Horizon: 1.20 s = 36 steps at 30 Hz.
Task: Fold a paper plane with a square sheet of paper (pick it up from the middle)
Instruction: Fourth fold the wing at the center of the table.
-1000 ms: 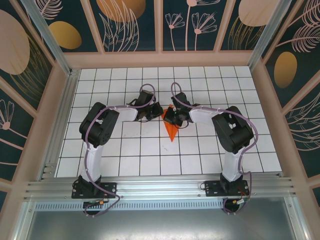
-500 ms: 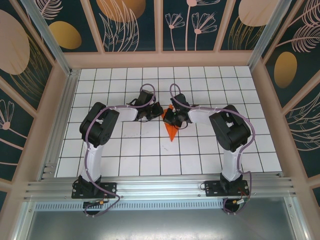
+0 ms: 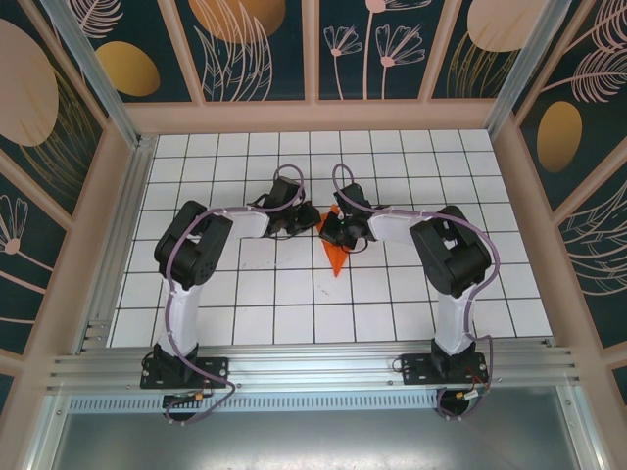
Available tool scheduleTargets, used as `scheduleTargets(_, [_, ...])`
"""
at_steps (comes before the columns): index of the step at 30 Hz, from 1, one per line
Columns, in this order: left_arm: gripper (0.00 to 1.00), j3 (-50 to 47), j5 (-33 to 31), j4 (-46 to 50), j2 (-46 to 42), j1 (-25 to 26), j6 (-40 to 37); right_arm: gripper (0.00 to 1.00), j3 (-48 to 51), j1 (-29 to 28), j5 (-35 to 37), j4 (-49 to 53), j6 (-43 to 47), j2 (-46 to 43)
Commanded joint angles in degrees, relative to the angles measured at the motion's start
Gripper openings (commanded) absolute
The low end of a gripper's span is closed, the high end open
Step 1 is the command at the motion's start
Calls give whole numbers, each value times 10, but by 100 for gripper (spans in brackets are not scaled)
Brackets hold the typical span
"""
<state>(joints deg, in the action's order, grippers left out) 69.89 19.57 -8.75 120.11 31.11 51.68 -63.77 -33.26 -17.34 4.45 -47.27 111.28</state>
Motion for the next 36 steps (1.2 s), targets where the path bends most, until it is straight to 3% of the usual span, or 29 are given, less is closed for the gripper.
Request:
scheduleTargets(1, [17, -49, -23, 3, -66, 1, 23, 0, 1, -3, 24, 7, -9, 11])
scheduleTargets(5, [21, -135, -2, -59, -127, 2, 70, 0, 5, 0, 23, 5, -17, 6])
scheduleTargets(10, [25, -253, 68, -165, -176, 15, 138, 0, 7, 2, 17, 2, -26, 3])
scheduleTargets(19, [26, -324, 113, -359, -142, 90, 254, 0, 5, 4, 11, -2, -32, 8])
scheduleTargets(32, [25, -288, 109, -334, -94, 107, 258, 0, 8, 10, 4, -6, -34, 11])
scheduleTargets(36, [20, -281, 113, -331, -89, 108, 257, 0, 12, 11, 2, -10, -35, 11])
